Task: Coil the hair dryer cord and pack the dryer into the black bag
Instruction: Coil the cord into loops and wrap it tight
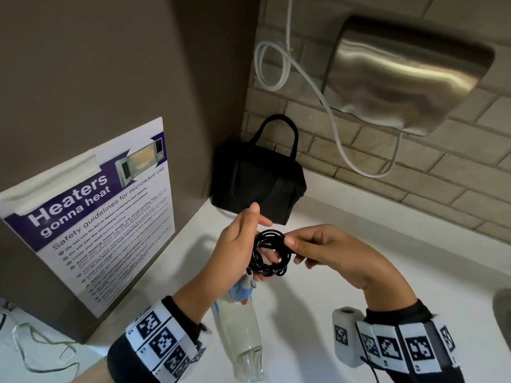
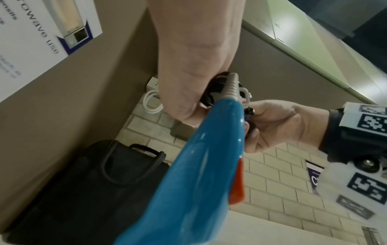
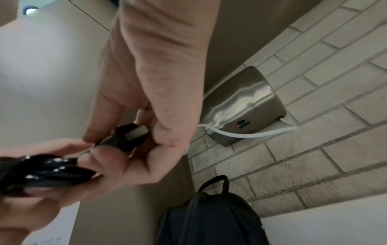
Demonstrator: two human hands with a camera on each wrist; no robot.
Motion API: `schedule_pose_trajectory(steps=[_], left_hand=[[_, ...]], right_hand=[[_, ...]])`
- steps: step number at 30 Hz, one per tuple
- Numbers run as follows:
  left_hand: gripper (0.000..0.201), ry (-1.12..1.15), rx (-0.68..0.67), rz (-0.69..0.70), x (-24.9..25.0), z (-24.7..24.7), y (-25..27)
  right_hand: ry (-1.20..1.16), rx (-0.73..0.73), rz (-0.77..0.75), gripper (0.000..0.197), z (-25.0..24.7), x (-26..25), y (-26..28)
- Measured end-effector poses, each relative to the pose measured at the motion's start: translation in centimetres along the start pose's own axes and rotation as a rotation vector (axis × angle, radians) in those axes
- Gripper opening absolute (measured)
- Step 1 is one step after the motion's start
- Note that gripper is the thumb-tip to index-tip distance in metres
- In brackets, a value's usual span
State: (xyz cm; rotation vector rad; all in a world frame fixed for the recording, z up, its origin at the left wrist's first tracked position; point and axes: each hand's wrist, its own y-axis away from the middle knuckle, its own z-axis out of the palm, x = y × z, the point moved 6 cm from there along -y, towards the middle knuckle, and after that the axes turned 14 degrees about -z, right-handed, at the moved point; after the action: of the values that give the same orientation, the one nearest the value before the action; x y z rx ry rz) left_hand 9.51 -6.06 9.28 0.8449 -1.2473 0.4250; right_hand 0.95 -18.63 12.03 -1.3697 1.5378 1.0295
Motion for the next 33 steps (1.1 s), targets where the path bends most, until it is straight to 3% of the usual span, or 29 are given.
schedule_pose_trajectory(steps=[3, 7, 11, 14, 22, 27, 33], left_hand=[[0.054, -0.022, 0.028, 0.148, 0.1, 0.4, -0.1], [0.044, -0.115, -0.025, 0.283, -1.5, -0.6, -0.4], [0.050, -0.496, -0.255, 0.195, -5.6, -1.4, -1.3], [0.036, -0.787, -0.253, 0.175, -7.9, -2.0, -2.6], [0.035, -0.922, -0.167, 0.167, -9.3, 0.2, -4.5], [0.039, -1.062, -0.189, 0.105, -10.3, 3.1, -4.2], [0.033, -1.069, -0.254, -0.016, -11.9, 5.4, -3.8]], right_hand=[[-0.005, -0.015, -0.028, 0.021, 0.8, -0.2, -0.3], [-0.115, 0.239, -0.050, 0.016, -1.0, 0.2, -0.1], [-0.143, 0.388, -0.026, 0.021, -3.0, 1.4, 1.2], [-0.200, 0.471, -0.003, 0.024, -3.7, 2.4, 2.2], [-0.388, 0.722, -0.010, 0.019, -5.7, 6.0, 3.8], [-0.477, 0.848, 0.096, 0.020, -5.7, 11.3, 5.1], [-0.563, 0.753, 0.290, 0.021, -3.8, 17.9, 6.0]])
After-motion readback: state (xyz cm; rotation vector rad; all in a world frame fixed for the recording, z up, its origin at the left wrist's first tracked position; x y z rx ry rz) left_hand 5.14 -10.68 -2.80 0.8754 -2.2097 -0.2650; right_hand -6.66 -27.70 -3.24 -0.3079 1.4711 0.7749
